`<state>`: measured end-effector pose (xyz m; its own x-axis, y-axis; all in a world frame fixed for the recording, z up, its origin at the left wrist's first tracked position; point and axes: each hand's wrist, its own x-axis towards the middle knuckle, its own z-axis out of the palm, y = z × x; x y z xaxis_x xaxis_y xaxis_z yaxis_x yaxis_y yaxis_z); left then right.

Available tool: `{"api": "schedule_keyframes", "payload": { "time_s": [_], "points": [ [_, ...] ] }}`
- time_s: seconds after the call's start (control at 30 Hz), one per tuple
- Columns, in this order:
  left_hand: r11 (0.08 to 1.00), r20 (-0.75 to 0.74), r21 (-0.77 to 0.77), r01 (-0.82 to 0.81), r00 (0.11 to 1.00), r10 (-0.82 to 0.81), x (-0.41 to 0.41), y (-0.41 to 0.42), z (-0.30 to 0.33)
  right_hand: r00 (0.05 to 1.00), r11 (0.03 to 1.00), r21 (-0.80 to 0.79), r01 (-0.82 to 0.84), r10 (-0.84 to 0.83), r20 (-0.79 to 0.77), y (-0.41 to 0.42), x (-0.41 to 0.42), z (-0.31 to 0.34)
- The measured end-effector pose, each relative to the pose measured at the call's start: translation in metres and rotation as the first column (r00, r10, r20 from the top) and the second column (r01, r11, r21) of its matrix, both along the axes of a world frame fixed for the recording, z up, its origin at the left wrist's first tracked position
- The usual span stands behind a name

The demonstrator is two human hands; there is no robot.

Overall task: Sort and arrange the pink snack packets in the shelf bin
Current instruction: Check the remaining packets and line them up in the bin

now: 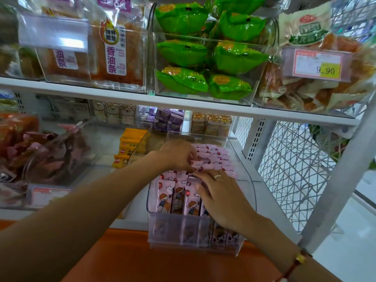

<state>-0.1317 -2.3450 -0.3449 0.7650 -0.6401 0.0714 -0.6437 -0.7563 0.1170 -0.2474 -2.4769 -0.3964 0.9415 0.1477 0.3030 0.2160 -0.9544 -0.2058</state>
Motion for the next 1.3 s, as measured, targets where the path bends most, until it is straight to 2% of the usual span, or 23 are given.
{"api": "schedule_keyframes", "payload": {
  "time_s": [0.07,0.13,0.2,0.27,0.3,0.37,0.43,0.47,0.5,0.6,0.73,0.77,0.87,0.93,1.03,1.13,1.2,1.3],
  "points": [
    [0.997,-0.032,0.077,0.014,0.999,-0.011,-0.005,0.004,0.004,1.000,1.000,0.005,-0.006,0.006,0.004,0.000,0.000,0.001],
    [0.999,-0.011,0.033,0.003,1.000,-0.002,-0.017,0.012,0.007,1.000,1.000,-0.002,-0.008,0.008,-0.009,0.000,-0.001,0.001],
    [0.974,0.125,-0.224,-0.043,0.989,0.072,-0.037,0.025,0.004,0.999,1.000,-0.013,-0.001,0.000,-0.054,-0.001,-0.002,0.002],
    [0.863,0.272,-0.503,-0.044,0.940,0.206,-0.062,0.042,-0.003,0.997,1.000,-0.005,0.002,-0.003,-0.080,-0.001,-0.003,0.002],
    [0.805,0.278,-0.591,-0.047,0.925,0.258,-0.072,0.052,-0.007,0.998,1.000,0.005,0.000,0.000,-0.070,-0.001,-0.003,0.003],
    [0.728,0.124,-0.665,-0.167,0.936,0.328,-0.088,0.070,-0.018,0.999,1.000,0.023,0.000,0.001,-0.034,0.000,-0.005,0.004],
    [0.691,-0.127,-0.630,-0.354,0.925,0.358,-0.096,0.081,-0.027,1.000,1.000,0.018,0.006,-0.006,-0.023,0.001,-0.006,0.005],
    [0.674,-0.212,-0.631,-0.386,0.920,0.329,-0.097,0.083,-0.032,0.999,1.000,0.010,0.012,-0.011,-0.030,0.003,-0.006,0.006],
    [0.649,-0.253,-0.658,-0.383,0.924,0.288,-0.099,0.083,-0.035,0.999,1.000,0.006,0.019,-0.019,-0.041,0.004,-0.007,0.006],
    [0.624,-0.228,-0.700,-0.347,0.937,0.265,-0.102,0.082,-0.035,0.997,0.999,0.008,0.040,-0.040,-0.060,0.010,-0.005,0.005],
    [0.658,-0.211,-0.653,-0.375,0.924,0.318,-0.104,0.083,-0.033,0.998,0.999,0.030,0.025,-0.024,-0.054,0.011,-0.005,0.008],
    [0.682,-0.163,-0.635,-0.363,0.926,0.341,-0.104,0.082,-0.031,0.999,0.999,0.050,0.021,-0.019,-0.033,0.010,-0.006,0.008],
    [0.776,0.162,-0.611,-0.157,0.935,0.317,-0.097,0.073,-0.014,1.000,0.998,0.061,0.022,-0.022,0.007,0.005,-0.010,0.008],
    [0.852,0.254,-0.523,-0.026,0.949,0.185,-0.085,0.059,0.003,0.999,0.999,0.031,0.032,-0.031,-0.034,0.003,-0.011,0.007],
    [0.959,0.183,-0.283,0.004,0.982,0.050,-0.061,0.031,0.013,0.998,0.999,-0.020,0.031,-0.032,-0.054,0.000,-0.012,0.005],
    [0.999,0.063,-0.024,-0.042,0.997,0.043,-0.043,0.009,0.006,1.000,1.000,-0.009,0.016,-0.016,-0.023,0.000,-0.013,0.004],
    [0.998,0.072,0.033,-0.057,0.996,0.055,-0.036,0.003,0.002,1.000,1.000,0.008,0.016,-0.016,-0.018,0.001,-0.012,0.005],
    [0.998,0.072,-0.013,-0.069,0.995,0.070,-0.031,0.005,0.005,0.999,1.000,0.021,0.015,-0.015,-0.031,0.001,-0.011,0.006]
  ]
}}
